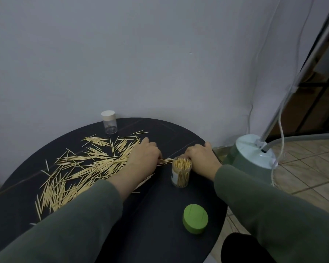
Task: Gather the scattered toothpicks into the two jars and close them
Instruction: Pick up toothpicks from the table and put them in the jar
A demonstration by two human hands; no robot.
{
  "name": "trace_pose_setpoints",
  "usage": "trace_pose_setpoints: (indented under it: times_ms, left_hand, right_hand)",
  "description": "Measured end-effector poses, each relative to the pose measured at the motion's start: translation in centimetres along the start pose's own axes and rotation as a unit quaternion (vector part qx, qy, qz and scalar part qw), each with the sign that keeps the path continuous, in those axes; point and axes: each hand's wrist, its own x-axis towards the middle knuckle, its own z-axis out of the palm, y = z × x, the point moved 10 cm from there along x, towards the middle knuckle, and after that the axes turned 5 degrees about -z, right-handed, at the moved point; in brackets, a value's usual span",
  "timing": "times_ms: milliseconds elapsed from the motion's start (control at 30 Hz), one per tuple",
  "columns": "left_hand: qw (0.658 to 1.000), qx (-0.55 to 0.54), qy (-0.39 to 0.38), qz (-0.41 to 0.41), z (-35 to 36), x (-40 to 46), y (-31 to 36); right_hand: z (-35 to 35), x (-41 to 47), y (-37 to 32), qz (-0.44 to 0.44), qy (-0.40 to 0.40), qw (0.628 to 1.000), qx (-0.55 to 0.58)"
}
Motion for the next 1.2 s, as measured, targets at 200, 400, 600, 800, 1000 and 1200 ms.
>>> trace_pose_setpoints:
  times_ms: [200, 400, 600, 800, 1000, 1200]
  left_hand:
    - [1.000, -0.006, 0.003, 0.008, -0.4, -0.3, 0.1]
    - [1.000, -0.016, 0.014, 0.014, -0.7, -0.4, 0.1]
    - [0.998, -0.039, 0.045, 0.017, -1.7, -0.2, 0.1]
    - [0.966, -0.220, 0.129, -0.048, -4.3, -0.1, -1.4]
    - [0.841, -0.527, 0.086, -0.088, -4.4, -0.4, -1.8]
    - [0.726, -0.682, 0.052, -0.077, -4.2, -1.7, -0.2]
  right_hand:
    - [-0.6, -0.4, 0.5, 0.021, 0.028, 0.998, 0.054]
    - [-1.5, -0.9, 0.3, 0.018, 0.070, 0.994, 0.077]
    - [-1.4, -1.5, 2.6, 0.086, 0.148, 0.950, 0.260]
    - [-3.2, -2.2, 3.9, 0.105, 0.211, 0.885, 0.403]
    - [-5.0, -2.9, 2.8, 0.053, 0.215, 0.837, 0.500]
    - [-6.1, -3.6, 1.8, -0.003, 0.203, 0.829, 0.521]
